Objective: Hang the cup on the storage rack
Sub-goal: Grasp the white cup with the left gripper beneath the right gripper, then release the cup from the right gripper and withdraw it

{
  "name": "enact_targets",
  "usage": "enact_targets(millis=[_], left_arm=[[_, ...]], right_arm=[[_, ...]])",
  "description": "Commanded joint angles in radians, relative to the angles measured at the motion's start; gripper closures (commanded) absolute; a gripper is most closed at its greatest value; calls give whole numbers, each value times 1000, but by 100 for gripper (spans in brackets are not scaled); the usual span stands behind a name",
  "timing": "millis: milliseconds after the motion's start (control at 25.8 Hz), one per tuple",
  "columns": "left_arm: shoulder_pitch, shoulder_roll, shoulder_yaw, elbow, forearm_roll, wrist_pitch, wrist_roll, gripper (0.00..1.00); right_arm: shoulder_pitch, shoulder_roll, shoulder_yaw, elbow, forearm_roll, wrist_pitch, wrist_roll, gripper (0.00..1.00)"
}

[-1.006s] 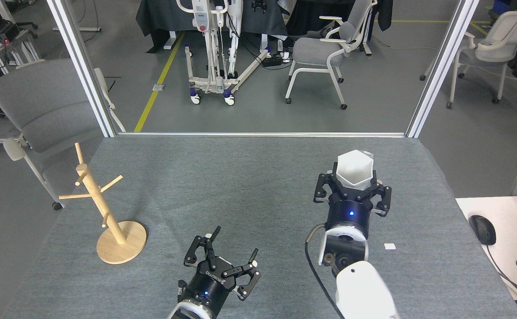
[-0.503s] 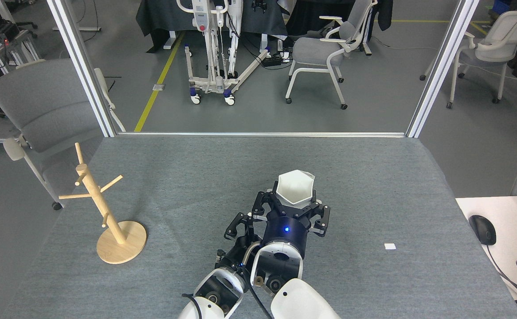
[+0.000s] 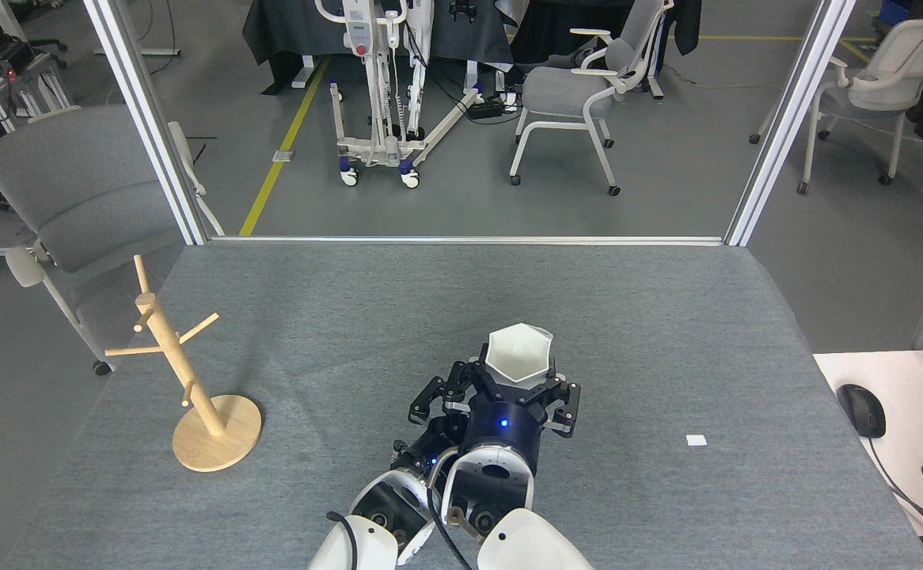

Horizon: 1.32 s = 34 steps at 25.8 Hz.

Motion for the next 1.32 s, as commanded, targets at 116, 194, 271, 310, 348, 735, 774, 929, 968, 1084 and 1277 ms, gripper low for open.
enact_targets(millis=[116, 194, 271, 310, 348, 735, 774, 929, 968, 1084, 1277], left_arm=[[-42, -4, 1, 75, 2, 15, -1, 3], [-43, -4, 1, 78, 2, 15, -1, 3], [-43, -4, 1, 87, 2, 18, -3, 5], [-43, -2, 1, 92, 1, 24, -3, 12], [-43, -2, 0, 92, 1, 29, -6, 20], [-36, 10, -2, 79, -1, -16, -50, 100], [-36, 10, -2, 81, -1, -16, -50, 100], [-37, 10, -2, 85, -1, -16, -53, 100], [-37, 10, 0, 85, -1, -14, -53, 100], [-37, 12, 1, 87, -1, -14, -53, 100], [-37, 12, 1, 90, -1, -14, -55, 100]], right_arm=[[16, 26, 20, 13, -1, 3, 0, 63], [18, 30, 23, 13, -1, 3, 0, 64], [21, 42, 34, 15, -1, 3, 0, 65], [24, 43, 36, 16, -1, 3, 0, 66], [28, 48, 36, 19, -1, 3, 0, 66], [30, 76, 34, 56, -1, -6, -1, 66], [30, 76, 34, 56, -1, -6, -1, 66], [30, 79, 33, 56, -1, -12, 0, 56], [30, 79, 31, 56, -1, -12, -1, 43], [28, 83, 27, 56, 1, -8, -17, 2], [19, 94, 19, 56, 1, -15, -18, 1]])
